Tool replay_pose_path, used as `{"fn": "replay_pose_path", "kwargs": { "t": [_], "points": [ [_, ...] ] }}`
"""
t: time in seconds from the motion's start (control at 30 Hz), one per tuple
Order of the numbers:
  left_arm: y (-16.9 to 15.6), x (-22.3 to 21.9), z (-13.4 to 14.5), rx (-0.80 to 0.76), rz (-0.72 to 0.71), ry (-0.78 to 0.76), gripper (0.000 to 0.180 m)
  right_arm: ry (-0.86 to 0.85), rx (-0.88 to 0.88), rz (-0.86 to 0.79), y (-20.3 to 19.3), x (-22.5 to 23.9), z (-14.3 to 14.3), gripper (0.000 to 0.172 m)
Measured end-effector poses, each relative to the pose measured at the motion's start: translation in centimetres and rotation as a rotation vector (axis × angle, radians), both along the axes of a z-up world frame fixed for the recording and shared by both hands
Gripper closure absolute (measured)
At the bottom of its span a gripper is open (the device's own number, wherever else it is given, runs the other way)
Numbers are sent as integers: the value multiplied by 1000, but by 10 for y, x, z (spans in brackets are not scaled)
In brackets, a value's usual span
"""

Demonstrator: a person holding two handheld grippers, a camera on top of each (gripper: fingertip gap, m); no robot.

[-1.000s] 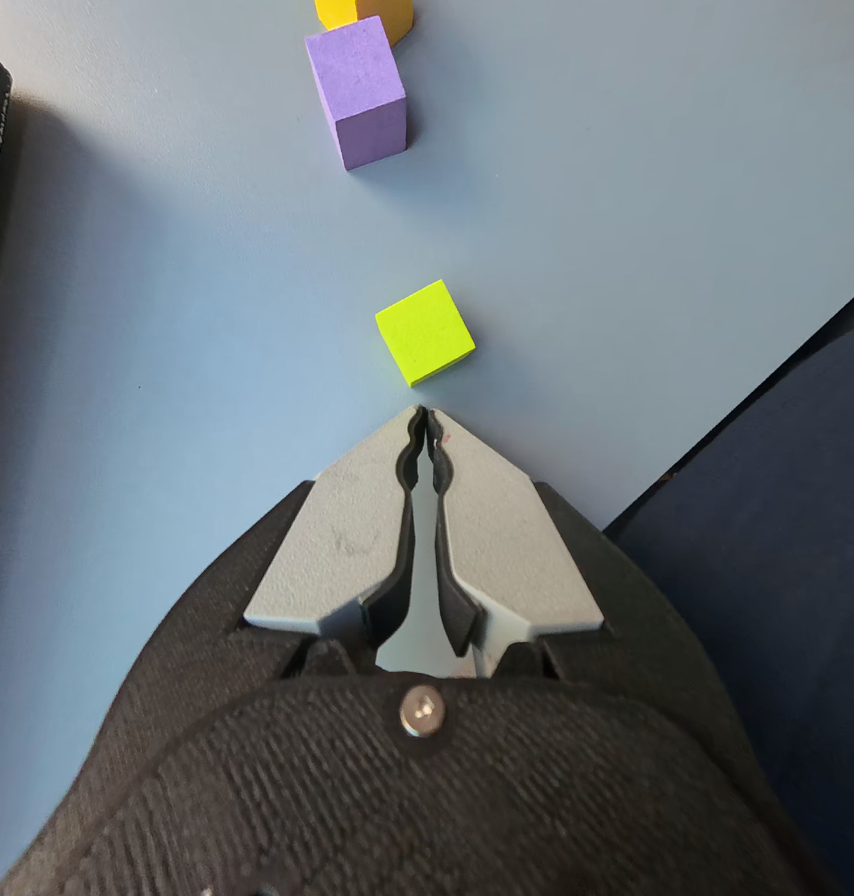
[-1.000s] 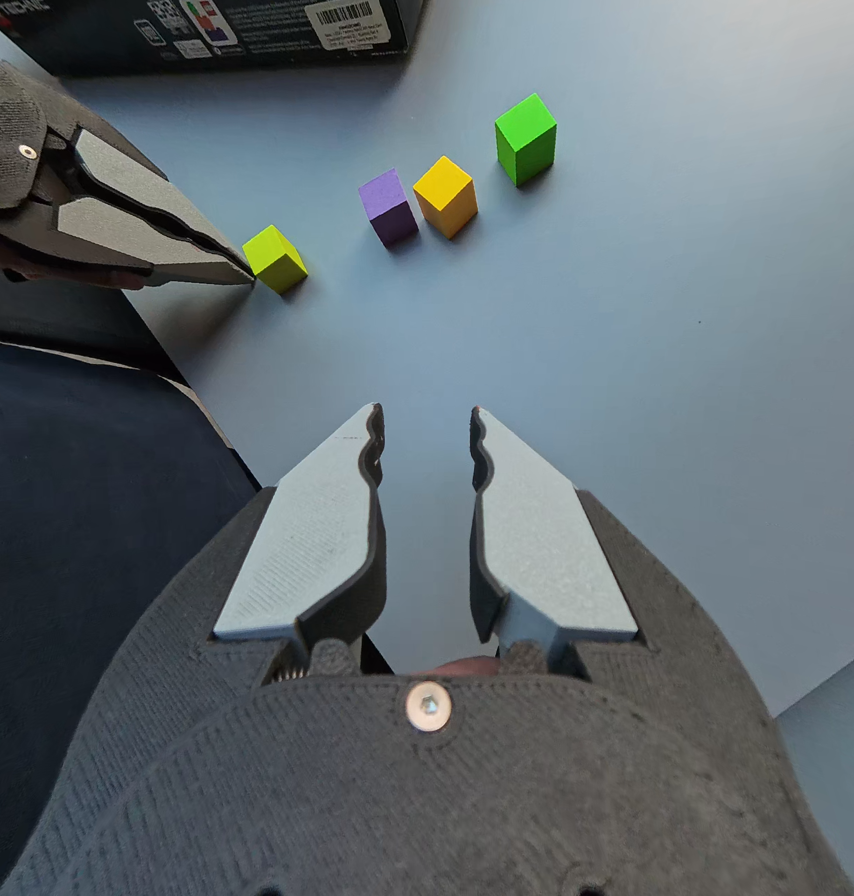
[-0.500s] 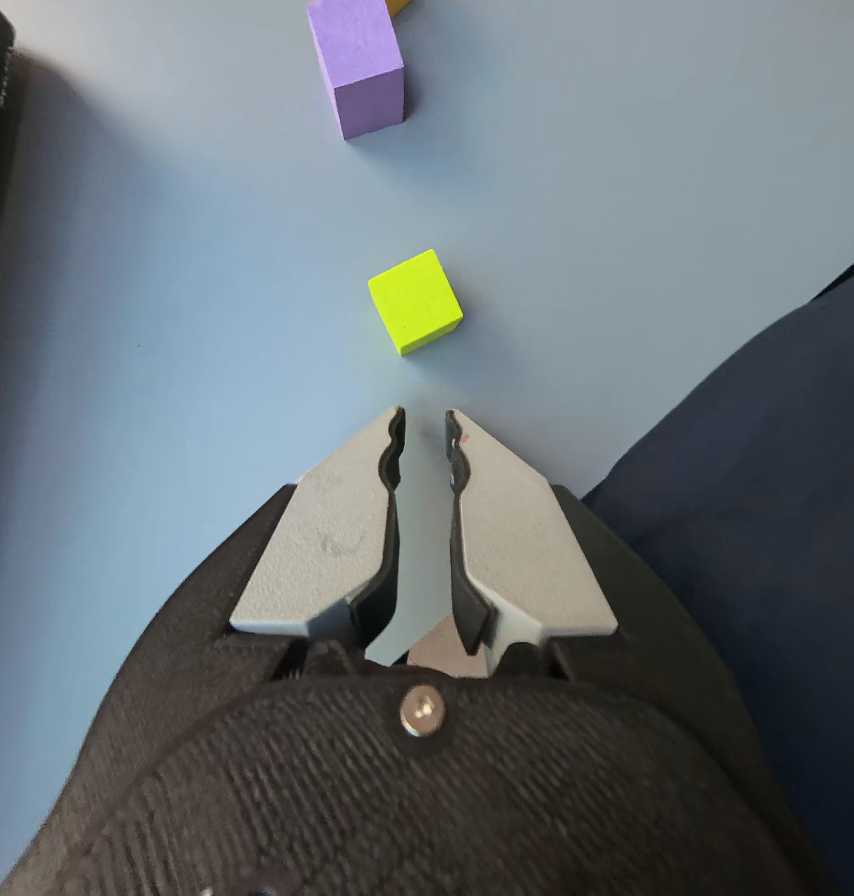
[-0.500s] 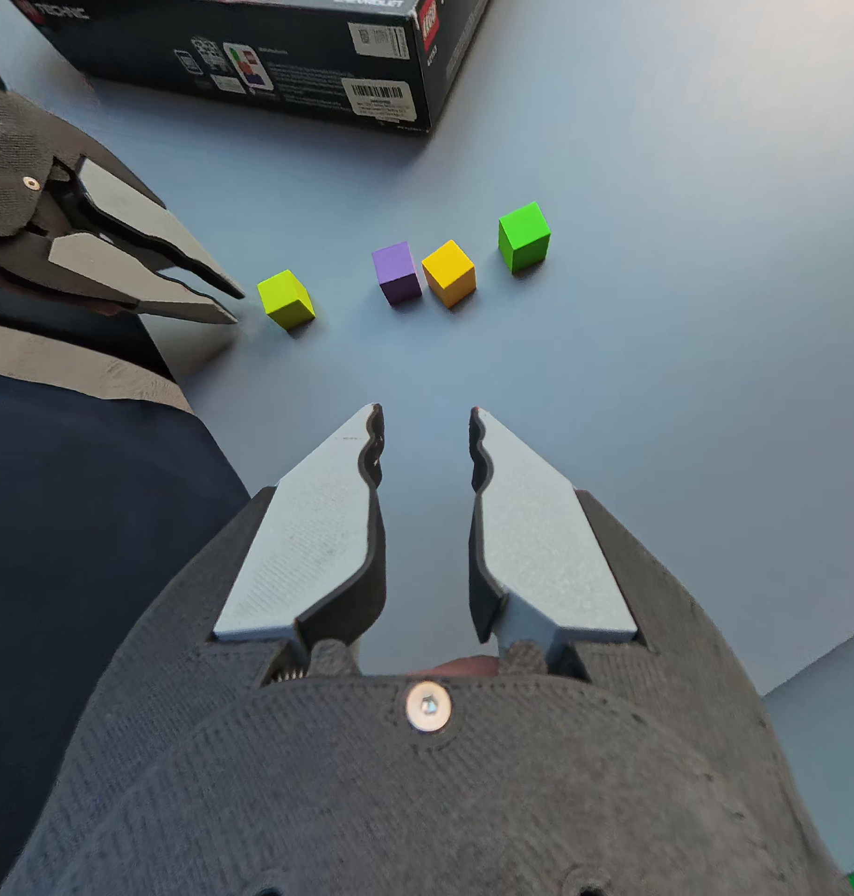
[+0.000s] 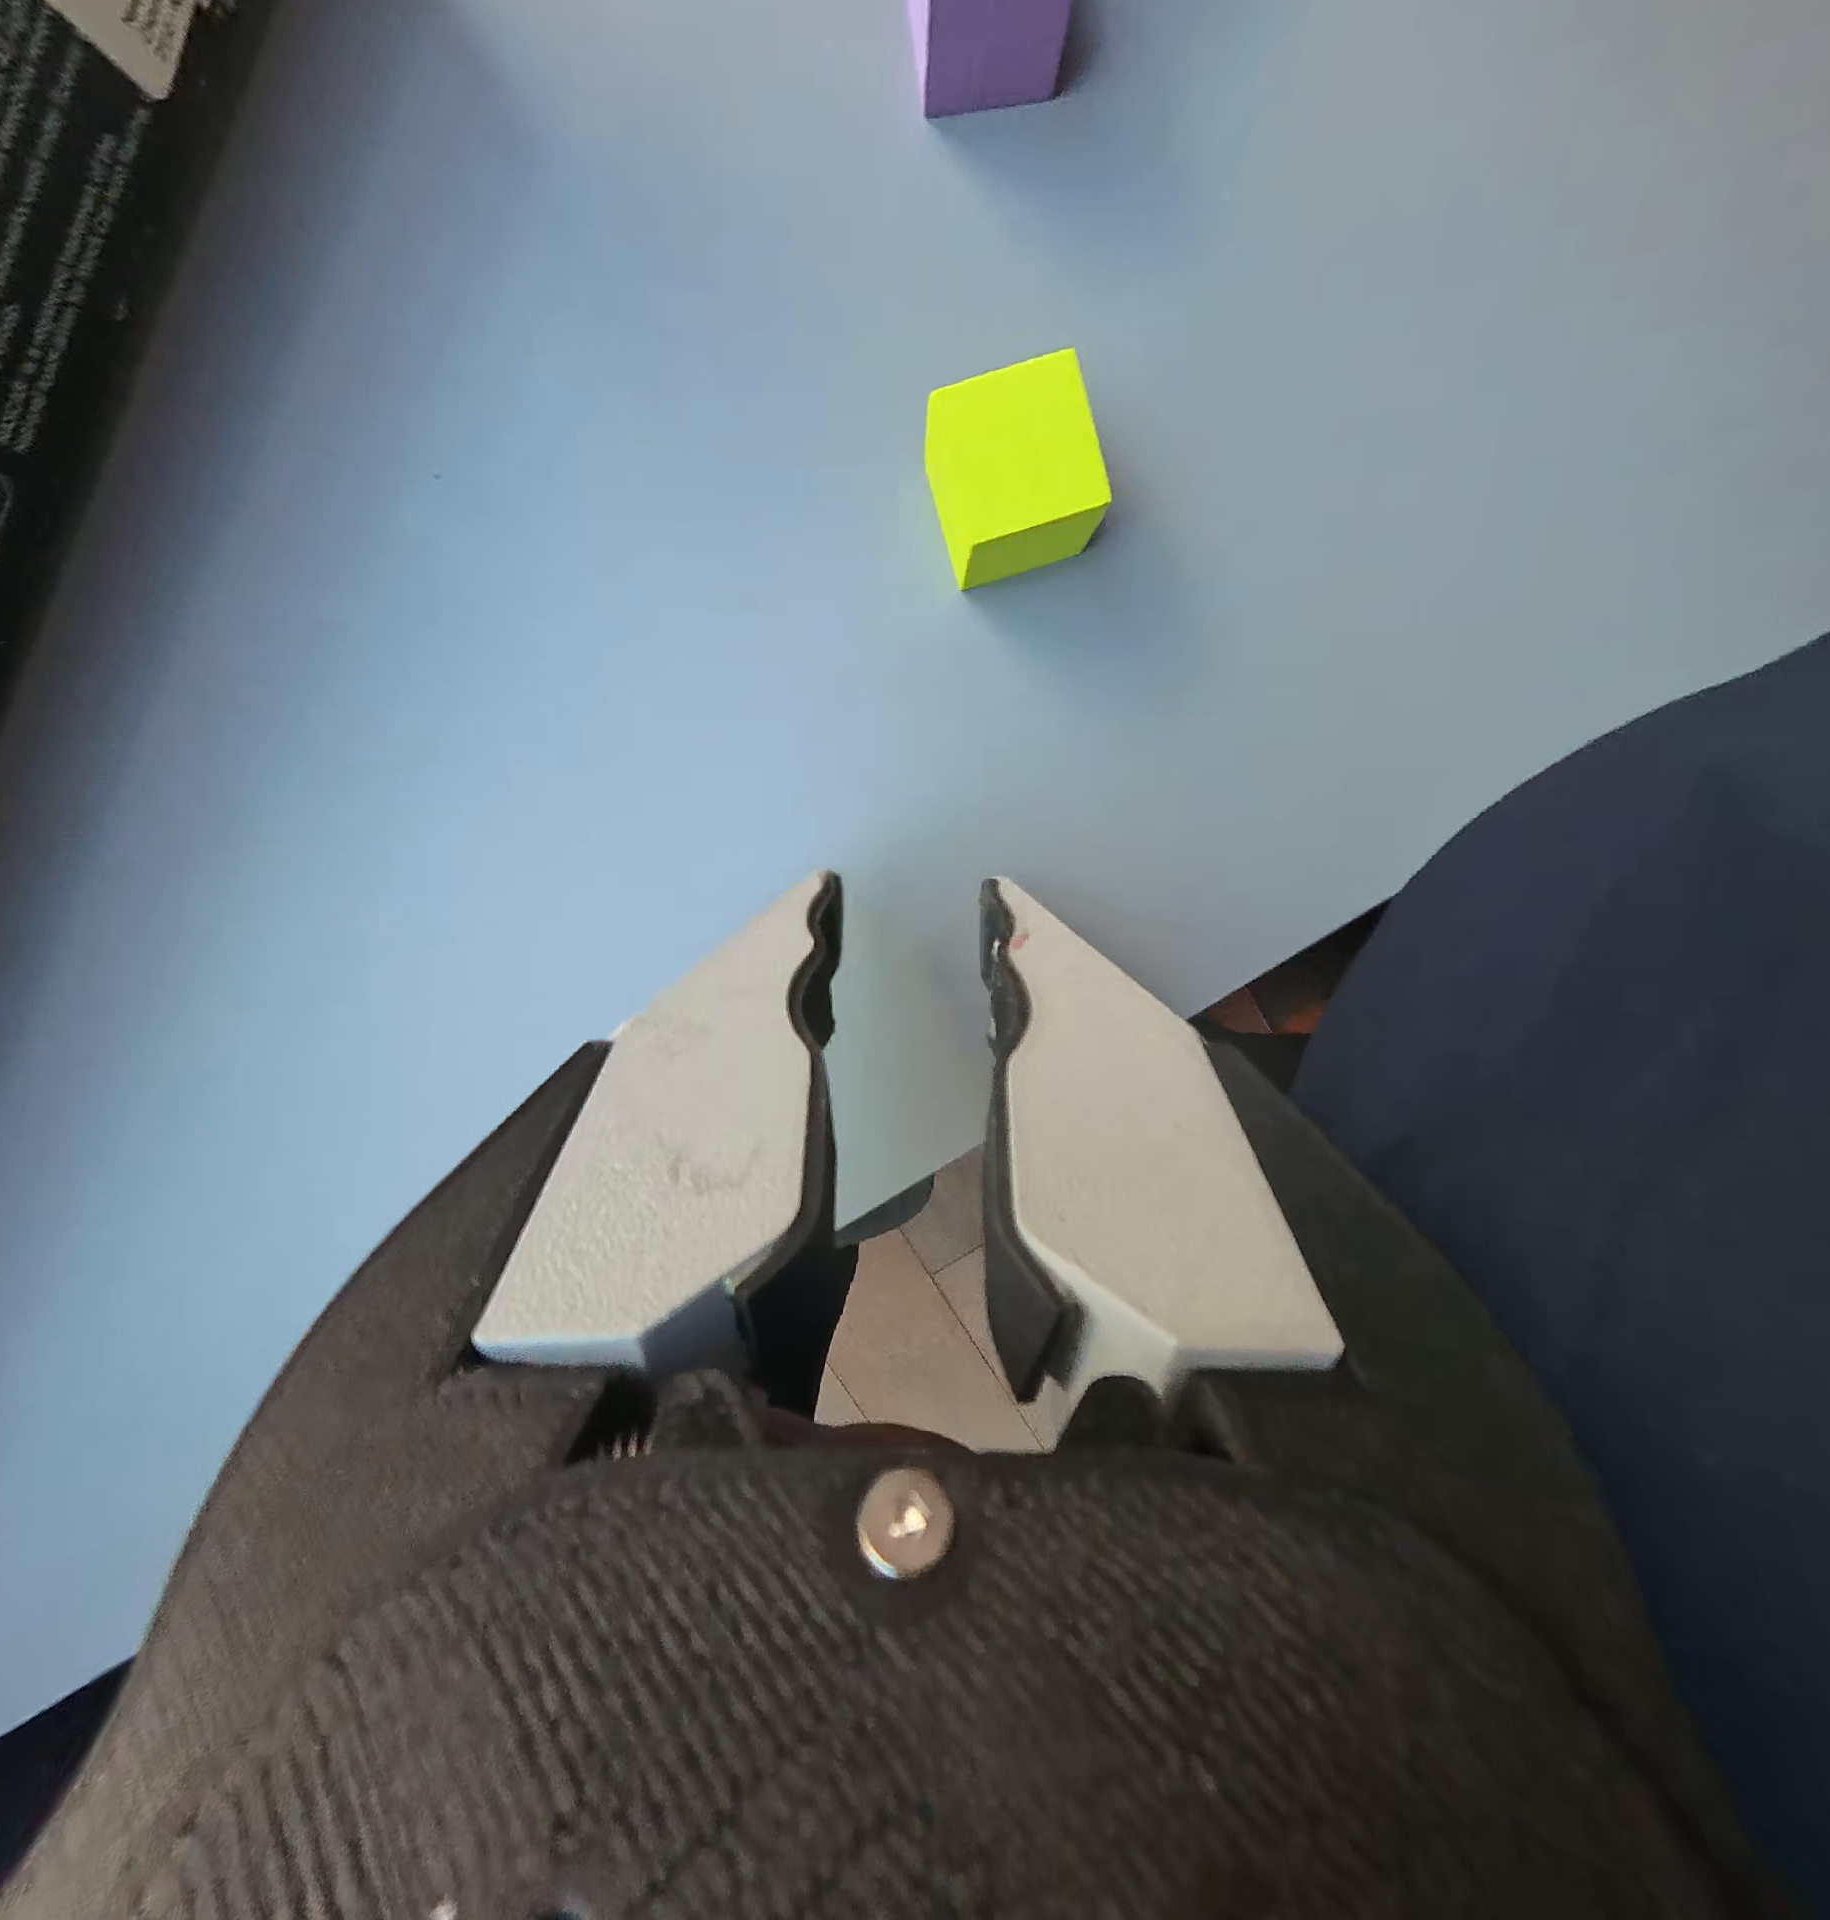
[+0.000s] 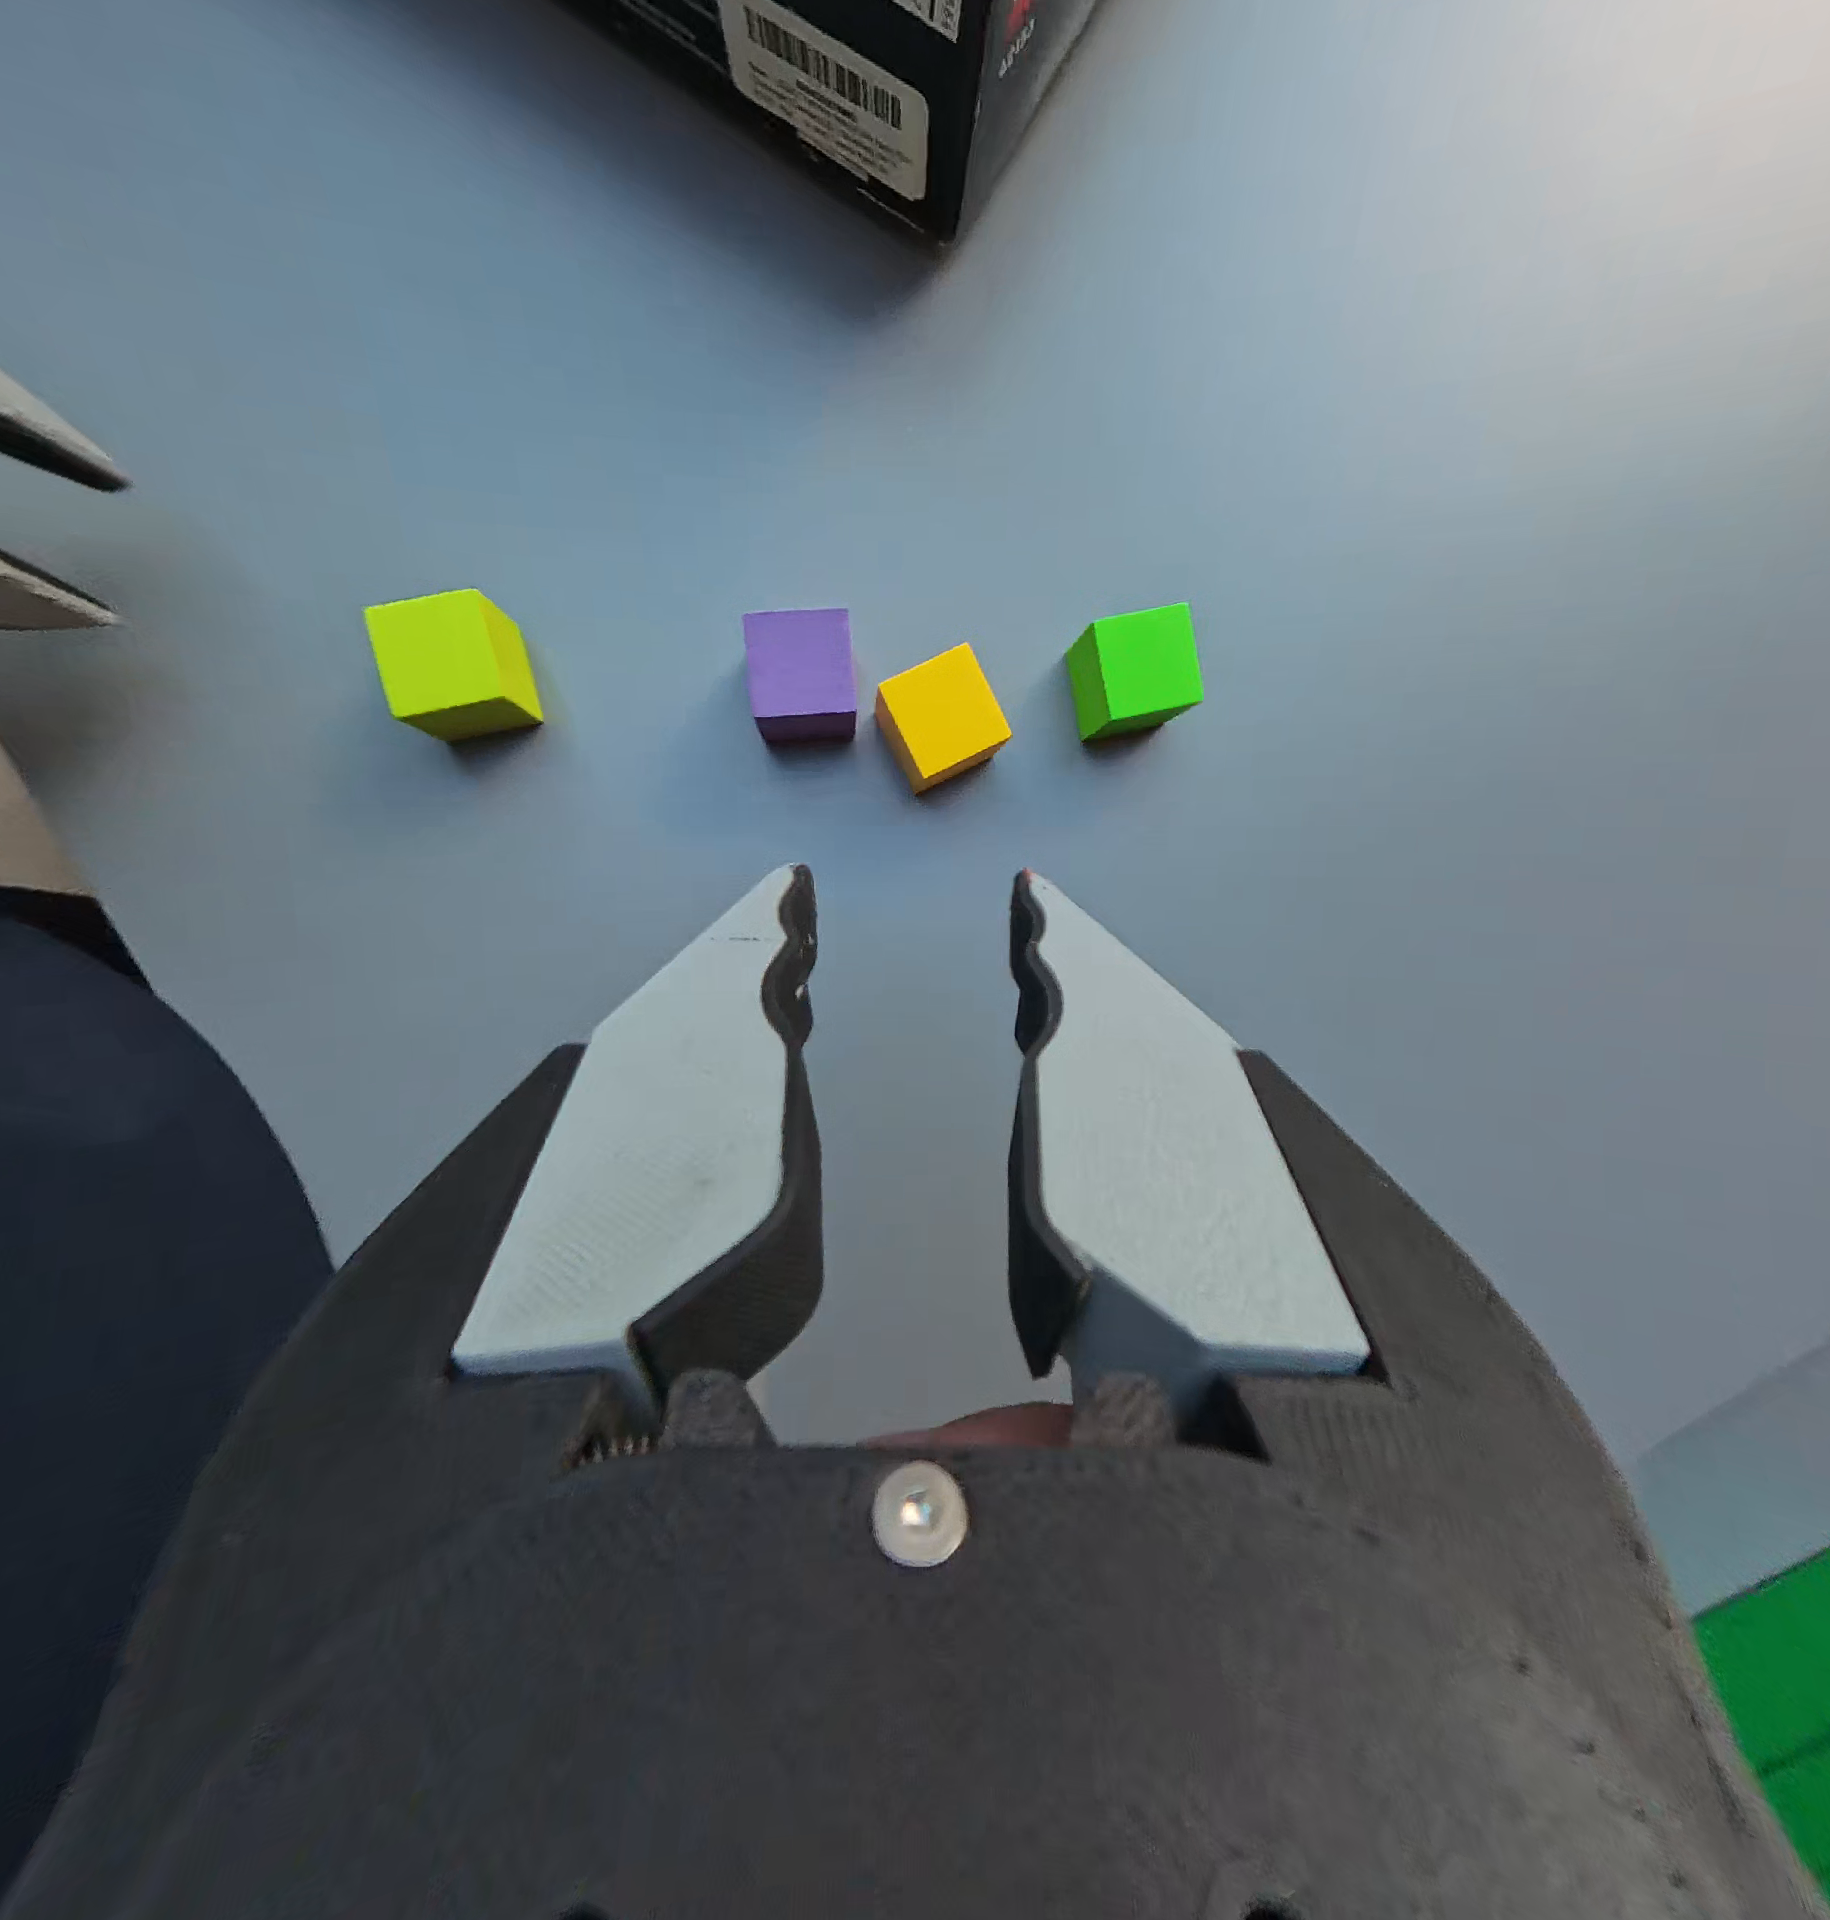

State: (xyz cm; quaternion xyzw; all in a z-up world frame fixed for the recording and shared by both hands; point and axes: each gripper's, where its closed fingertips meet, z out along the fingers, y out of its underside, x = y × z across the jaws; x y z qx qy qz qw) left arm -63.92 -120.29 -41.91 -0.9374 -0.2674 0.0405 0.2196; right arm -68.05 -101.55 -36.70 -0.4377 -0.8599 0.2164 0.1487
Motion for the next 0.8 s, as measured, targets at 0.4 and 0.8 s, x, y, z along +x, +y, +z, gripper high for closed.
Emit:
{"fn": "replay_pose_path", "kwargs": {
  "t": [0.4,0.8],
  "points": [
    [-1,3,1,-12,-6,-10,155,0,58,-18,7,-5,-2,136],
    [2,8,-1,-32,-46,-33,155,-81,-70,-86,20,8,-17,135]
  ]
}}
